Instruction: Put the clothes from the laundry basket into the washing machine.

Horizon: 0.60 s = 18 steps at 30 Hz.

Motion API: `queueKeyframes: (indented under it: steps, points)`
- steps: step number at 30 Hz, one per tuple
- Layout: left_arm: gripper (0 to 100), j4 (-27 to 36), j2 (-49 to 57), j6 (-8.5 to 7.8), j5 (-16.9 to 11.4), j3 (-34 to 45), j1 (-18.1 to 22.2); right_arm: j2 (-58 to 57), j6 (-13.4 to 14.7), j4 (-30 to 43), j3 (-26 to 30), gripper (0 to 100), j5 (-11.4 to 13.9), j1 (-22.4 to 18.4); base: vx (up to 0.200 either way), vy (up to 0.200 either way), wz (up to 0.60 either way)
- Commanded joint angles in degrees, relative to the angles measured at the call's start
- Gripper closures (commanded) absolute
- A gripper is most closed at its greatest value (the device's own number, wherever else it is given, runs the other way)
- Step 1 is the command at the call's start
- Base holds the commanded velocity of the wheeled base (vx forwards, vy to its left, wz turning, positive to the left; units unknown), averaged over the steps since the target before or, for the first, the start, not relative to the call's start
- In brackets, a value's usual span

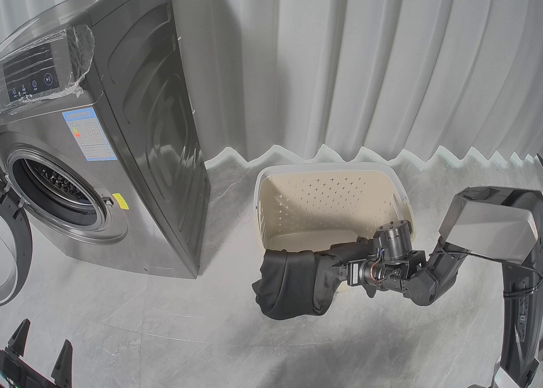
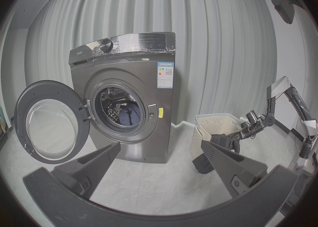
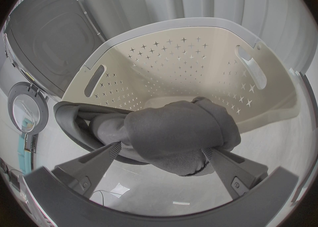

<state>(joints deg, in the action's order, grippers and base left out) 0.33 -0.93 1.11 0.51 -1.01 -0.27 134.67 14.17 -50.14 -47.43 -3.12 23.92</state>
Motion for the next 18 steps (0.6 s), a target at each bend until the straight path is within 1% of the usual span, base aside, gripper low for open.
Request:
queueKeyframes:
  steps: [1, 2, 3, 5, 6, 12, 15, 18]
  points:
    - [0, 0.02, 0.93, 0.03, 0.02, 0.92, 0.0, 1.12, -0.02, -0.05, -1.17, 0, -0.04, -0.28, 0.0, 0.0, 0.0]
    - [0, 0.02, 0.93, 0.03, 0.02, 0.92, 0.0, 1.21, 0.07, -0.05, -1.26, 0, -0.04, -0.28, 0.0, 0.0, 0.0]
    - [0, 0.02, 0.93, 0.03, 0.02, 0.92, 0.0, 1.39, 0.07, -0.05, -1.43, 100, -0.13, -0.36, 0.0, 0.0, 0.0]
    - [0, 0.02, 0.93, 0.03, 0.02, 0.92, 0.0, 1.39, -0.02, -0.05, -1.52, 100, -0.22, -0.36, 0.0, 0.0, 0.0]
    - [0, 0.02, 0.93, 0.12, 0.02, 0.92, 0.0, 1.39, -0.02, -0.22, -1.52, 100, -0.92, -0.36, 0.0, 0.0, 0.0]
    - [0, 0.02, 0.93, 0.21, 0.02, 0.92, 0.0, 1.3, 0.16, -2.77, -1.43, 100, -1.1, -0.1, 0.0, 0.0, 0.0]
    - [0, 0.02, 0.93, 0.47, 0.1, 0.92, 0.0, 0.42, 0.34, -3.56, -0.38, 100, -1.1, -0.01, 0.0, 0.0, 0.0]
    - [0, 0.02, 0.93, 0.56, 0.1, 0.92, 0.0, -3.27, 0.86, -5.93, 3.66, 100, -1.01, 0.08, 0.0, 0.0, 0.0]
